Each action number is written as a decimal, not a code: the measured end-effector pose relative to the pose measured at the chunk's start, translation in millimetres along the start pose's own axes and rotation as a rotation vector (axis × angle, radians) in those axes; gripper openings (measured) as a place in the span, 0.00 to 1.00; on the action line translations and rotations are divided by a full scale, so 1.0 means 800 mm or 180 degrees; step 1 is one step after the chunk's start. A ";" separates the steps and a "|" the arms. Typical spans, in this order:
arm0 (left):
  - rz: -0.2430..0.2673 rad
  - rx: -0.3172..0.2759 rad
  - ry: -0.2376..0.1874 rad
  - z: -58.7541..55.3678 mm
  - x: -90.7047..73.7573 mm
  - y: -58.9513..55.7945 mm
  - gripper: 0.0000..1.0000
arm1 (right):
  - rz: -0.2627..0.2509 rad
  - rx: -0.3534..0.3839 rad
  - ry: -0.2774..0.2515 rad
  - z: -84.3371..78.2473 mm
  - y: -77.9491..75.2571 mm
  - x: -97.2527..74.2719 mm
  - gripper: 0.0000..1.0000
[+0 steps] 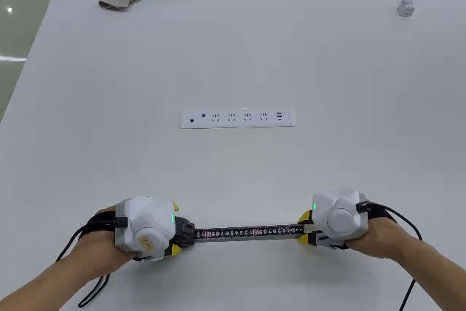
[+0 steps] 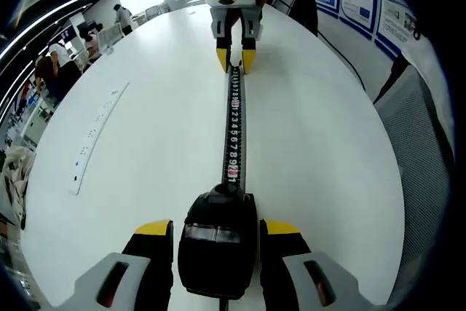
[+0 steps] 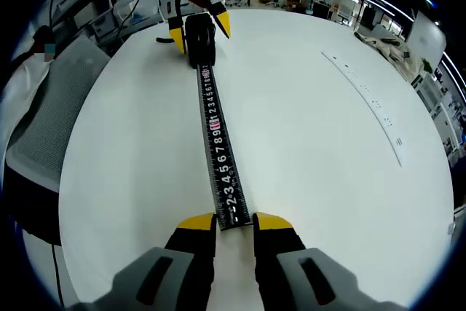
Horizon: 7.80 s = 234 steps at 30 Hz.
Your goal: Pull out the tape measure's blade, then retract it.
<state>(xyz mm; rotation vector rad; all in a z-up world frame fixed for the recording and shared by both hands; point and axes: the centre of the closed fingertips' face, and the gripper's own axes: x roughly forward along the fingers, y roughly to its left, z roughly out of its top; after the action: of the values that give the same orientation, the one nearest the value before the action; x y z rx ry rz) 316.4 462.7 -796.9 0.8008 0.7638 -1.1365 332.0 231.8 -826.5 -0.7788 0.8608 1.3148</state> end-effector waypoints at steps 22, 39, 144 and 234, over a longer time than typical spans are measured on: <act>0.0327 -0.0671 -0.0138 -0.019 -0.022 -0.004 0.59 | -0.0277 0.0404 -0.0078 -0.005 -0.011 -0.004 0.31; 0.0595 -0.1256 -0.0322 -0.030 -0.041 -0.009 0.71 | -0.0451 0.0828 -0.0309 0.004 0.000 -0.015 0.38; 0.1863 -0.3336 -0.0793 -0.037 -0.192 -0.125 0.98 | -0.1419 0.2266 -0.1259 0.070 0.164 -0.157 0.95; 0.2248 -0.3778 -0.0524 -0.005 -0.111 -0.089 0.95 | -0.1195 0.1871 -0.0847 0.054 0.125 -0.107 0.91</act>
<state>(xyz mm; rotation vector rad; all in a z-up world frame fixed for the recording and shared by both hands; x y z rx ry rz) 225.5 492.3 -734.8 -0.0708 0.7632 -0.0069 231.6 238.7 -730.9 -0.2708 0.7822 0.7492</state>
